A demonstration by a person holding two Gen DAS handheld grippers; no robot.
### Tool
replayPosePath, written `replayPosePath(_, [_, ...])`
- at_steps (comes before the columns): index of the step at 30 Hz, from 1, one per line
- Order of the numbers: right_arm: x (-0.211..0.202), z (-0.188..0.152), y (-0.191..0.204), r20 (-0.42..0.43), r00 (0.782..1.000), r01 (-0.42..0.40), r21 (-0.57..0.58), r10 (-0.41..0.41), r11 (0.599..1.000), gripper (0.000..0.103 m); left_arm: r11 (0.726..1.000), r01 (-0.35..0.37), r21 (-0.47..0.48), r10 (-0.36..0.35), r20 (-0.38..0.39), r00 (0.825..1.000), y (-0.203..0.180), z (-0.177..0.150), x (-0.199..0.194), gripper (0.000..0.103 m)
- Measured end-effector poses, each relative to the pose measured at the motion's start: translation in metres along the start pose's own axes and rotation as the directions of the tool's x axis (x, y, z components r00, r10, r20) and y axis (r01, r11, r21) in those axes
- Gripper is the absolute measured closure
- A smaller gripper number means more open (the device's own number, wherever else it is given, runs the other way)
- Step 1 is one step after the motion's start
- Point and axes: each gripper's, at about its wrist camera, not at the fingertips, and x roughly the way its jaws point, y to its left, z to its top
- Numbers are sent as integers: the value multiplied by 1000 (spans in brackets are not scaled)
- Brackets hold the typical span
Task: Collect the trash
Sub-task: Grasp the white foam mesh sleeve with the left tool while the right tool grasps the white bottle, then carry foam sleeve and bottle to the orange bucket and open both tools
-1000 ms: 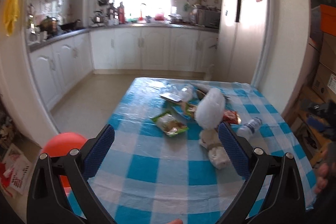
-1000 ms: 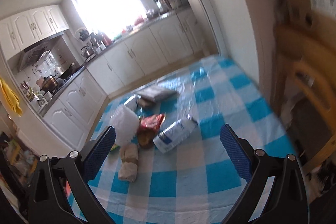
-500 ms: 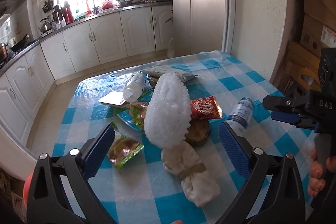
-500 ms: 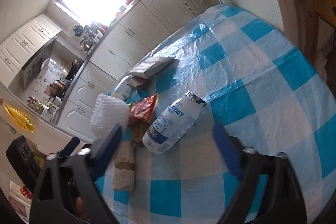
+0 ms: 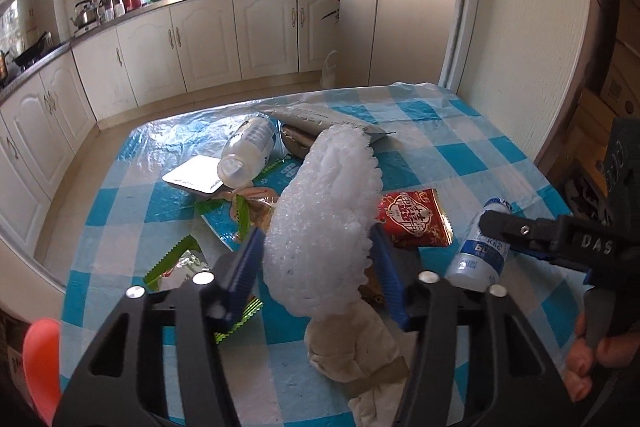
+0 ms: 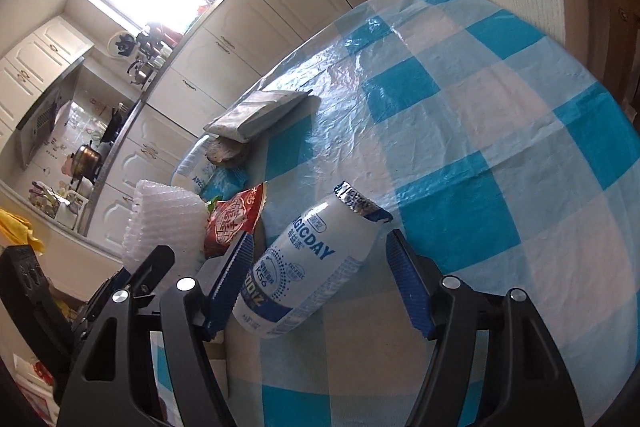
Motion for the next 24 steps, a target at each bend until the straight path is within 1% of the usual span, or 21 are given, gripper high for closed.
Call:
replayPosePath(1, [2, 0, 3, 3, 1000, 14, -18, -14, 1000, 37, 1000, 4, -12, -4, -4, 1000, 2, 0, 1, 56])
replayPosePath(3, [7, 0, 8, -2, 1000, 14, -37, -14, 999, 44, 999, 18, -36, -18, -9, 1000, 5, 0, 2, 61])
replayPosePath(7, [11, -1, 16, 4, 1000, 27, -73, -27, 997, 48, 996, 35, -87, -36, -2, 999, 12, -1, -2, 68])
replayPosePath(10, [12, -2, 20, -1, 1000, 24, -94, -24, 995, 52, 992, 52, -119, -52, 4, 999, 18, -3, -8, 69])
replayPosePath(12, [11, -3, 23, 2, 1000, 30, -118, -30, 993, 54, 990, 51, -135, -49, 16, 999, 22, -5, -14, 69])
replayPosePath(14, [9, -3, 22, 0, 1000, 21, -112, -21, 994, 56, 986, 66, -154, -62, 26, 998, 26, -8, -21, 69])
replayPosePath(18, [0, -5, 20, 12, 1000, 0, -116, 2, 993, 57, 983, 67, -172, -58, 57, 997, 34, -16, -41, 69])
replayPosePath(21, [-10, -7, 22, 26, 1000, 4, -141, 0, 990, 57, 977, 69, -199, -56, 72, 996, 43, -24, -55, 69])
replayPosePath(24, [-19, -10, 25, 29, 999, -21, -134, 25, 991, 57, 970, 63, -236, -43, 92, 995, 58, -34, -72, 69])
